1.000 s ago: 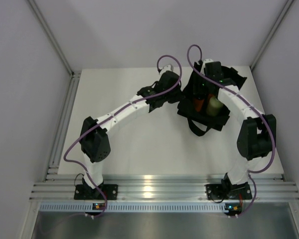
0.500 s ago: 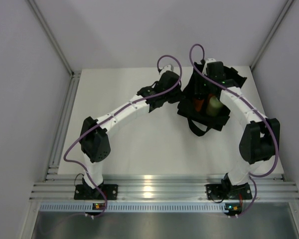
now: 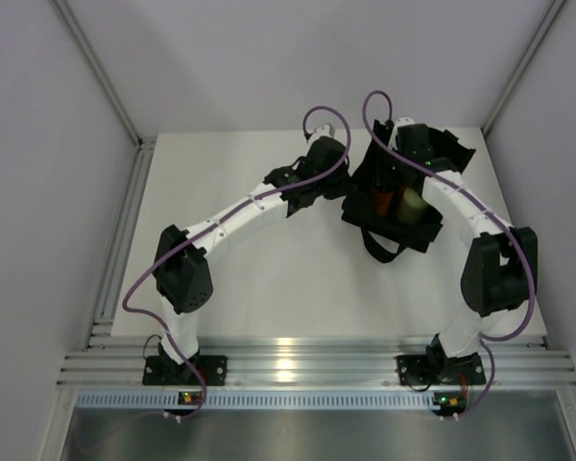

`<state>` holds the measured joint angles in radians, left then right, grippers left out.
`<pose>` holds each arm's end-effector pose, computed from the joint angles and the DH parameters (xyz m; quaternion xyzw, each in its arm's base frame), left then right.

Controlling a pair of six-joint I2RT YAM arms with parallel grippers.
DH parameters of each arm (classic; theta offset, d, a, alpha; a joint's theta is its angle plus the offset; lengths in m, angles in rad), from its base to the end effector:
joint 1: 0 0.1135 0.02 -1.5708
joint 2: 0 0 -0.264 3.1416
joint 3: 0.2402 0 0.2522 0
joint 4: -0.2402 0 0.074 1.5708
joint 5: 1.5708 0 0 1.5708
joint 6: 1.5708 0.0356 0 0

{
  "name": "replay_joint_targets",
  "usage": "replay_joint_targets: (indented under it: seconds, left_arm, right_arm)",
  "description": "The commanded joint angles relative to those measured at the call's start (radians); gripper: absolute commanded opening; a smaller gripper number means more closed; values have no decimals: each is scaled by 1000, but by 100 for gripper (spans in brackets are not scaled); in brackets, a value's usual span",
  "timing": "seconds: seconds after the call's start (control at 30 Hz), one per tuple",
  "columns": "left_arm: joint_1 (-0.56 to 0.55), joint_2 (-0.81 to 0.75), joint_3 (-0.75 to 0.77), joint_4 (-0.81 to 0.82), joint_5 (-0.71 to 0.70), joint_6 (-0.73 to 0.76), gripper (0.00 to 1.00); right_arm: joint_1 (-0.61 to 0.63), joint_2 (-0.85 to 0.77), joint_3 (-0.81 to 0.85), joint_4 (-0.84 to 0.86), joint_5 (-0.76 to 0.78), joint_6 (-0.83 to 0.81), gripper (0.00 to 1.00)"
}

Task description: Take the personal care products out of the canvas bag

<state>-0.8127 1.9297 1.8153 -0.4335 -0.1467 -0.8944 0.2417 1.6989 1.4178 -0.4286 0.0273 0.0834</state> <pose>0.3174 -0.3277 0.3354 -0.0713 0.8675 -0.3259 0.3690 0.3778 0.0921 0.2936 -0.0662 0.9063 0.0553 0.4138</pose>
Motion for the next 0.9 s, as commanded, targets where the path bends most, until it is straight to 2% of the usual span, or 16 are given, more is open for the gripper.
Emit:
replay_joint_targets:
  seconds: [0.0,0.17,0.23,0.47,0.57,0.67,0.77,0.8,0.87]
  left_arm:
    - [-3,-3,30,4,24,8,0]
    - [-3,-5,30,4,26,8,0]
    - [-3,-5,30,4,24,8,0]
    - [-3,-8,32,4,19,8,0]
    - [-3,-8,33,6,19,6,0]
    - [-3,-8,32,6,18,6,0]
    - [-3,-8,30,4,16,6,0]
    - [-3,-9,30,6,16,6,0]
    - [-3,-9,30,7,16,8,0]
  right_arm:
    - [2,-16,-34,62,-9,-5,47]
    - [-4,-15,-43,67,-12,3,47]
    - [-7,-21,-52,77,-17,7,45]
    - [-5,-45,-66,76,-4,1,29]
    - [-4,-51,-68,76,-4,-4,18]
    - [-5,-58,-69,76,-1,1,16]
    - [-5,-73,-63,74,-4,7,7]
    - [-5,-77,-59,76,-4,7,1]
    - [-2,-97,-46,76,-4,7,0]
